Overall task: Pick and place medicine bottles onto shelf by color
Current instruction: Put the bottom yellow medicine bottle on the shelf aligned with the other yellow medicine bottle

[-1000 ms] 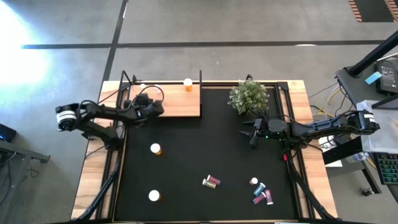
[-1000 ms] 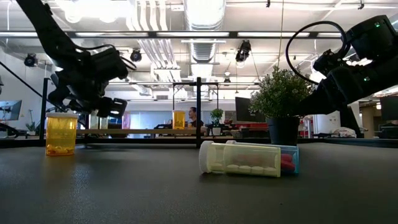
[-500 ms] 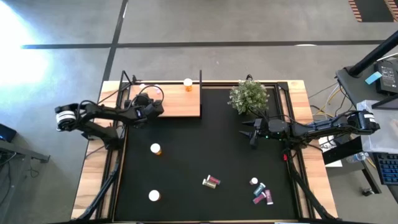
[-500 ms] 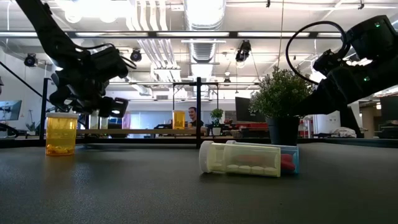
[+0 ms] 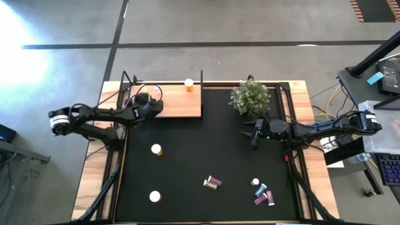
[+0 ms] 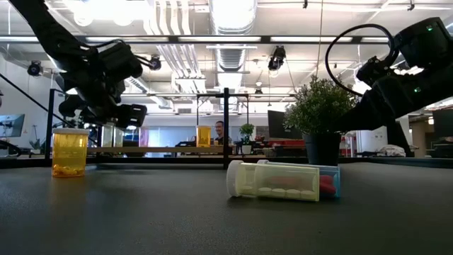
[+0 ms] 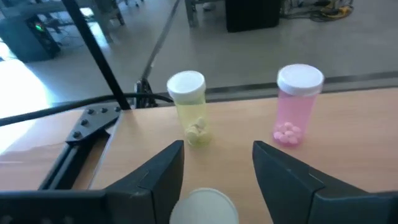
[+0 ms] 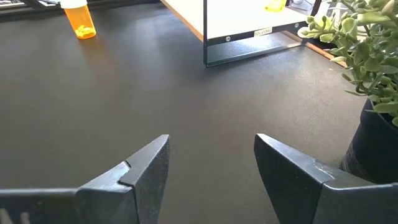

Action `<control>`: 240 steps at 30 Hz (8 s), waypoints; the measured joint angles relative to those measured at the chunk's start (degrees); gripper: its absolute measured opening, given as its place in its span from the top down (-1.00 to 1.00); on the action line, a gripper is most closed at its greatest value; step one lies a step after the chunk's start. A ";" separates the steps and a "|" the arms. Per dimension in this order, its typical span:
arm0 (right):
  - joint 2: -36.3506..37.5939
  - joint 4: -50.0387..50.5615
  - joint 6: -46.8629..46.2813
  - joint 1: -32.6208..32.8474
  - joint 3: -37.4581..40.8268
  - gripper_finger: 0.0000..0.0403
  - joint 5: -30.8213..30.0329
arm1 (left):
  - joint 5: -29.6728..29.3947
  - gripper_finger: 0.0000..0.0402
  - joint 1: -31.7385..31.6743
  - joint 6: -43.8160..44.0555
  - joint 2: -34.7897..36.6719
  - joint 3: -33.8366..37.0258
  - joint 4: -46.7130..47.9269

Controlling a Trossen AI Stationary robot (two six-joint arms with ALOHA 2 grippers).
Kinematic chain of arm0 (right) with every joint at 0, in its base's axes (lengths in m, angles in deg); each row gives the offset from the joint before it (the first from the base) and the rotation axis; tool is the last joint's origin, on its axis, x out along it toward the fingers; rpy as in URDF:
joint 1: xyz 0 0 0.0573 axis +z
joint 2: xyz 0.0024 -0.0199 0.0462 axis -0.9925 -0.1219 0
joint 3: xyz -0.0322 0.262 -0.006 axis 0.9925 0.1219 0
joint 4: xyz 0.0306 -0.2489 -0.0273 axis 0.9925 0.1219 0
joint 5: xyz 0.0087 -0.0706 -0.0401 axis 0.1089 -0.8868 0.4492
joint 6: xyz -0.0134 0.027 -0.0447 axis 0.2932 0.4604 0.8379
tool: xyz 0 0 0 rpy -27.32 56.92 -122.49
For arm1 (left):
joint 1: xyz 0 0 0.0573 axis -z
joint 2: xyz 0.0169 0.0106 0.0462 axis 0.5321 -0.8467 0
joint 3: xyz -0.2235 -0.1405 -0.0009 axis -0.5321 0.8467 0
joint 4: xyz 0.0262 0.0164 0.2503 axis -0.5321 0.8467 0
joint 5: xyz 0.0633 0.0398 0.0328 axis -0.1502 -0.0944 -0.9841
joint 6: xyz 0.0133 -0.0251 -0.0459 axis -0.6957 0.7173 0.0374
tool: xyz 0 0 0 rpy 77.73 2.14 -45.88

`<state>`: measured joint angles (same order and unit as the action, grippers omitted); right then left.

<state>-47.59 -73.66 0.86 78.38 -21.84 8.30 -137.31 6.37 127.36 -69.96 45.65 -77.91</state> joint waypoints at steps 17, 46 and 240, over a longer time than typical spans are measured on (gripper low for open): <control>0.00 0.00 0.01 -0.01 0.00 -0.11 0.01 | 5.87 0.13 0.02 -1.22 8.01 -0.02 5.82; 0.01 0.00 0.00 -0.02 0.00 -0.11 0.00 | 14.13 0.07 0.07 -3.20 14.75 -0.02 8.57; 0.01 0.00 0.00 -0.02 0.00 -0.11 0.00 | 0.91 0.45 -4.26 2.89 -1.38 0.09 1.89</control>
<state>-47.58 -73.66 0.86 78.36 -21.84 8.30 -136.40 2.10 130.25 -71.35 45.74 -76.02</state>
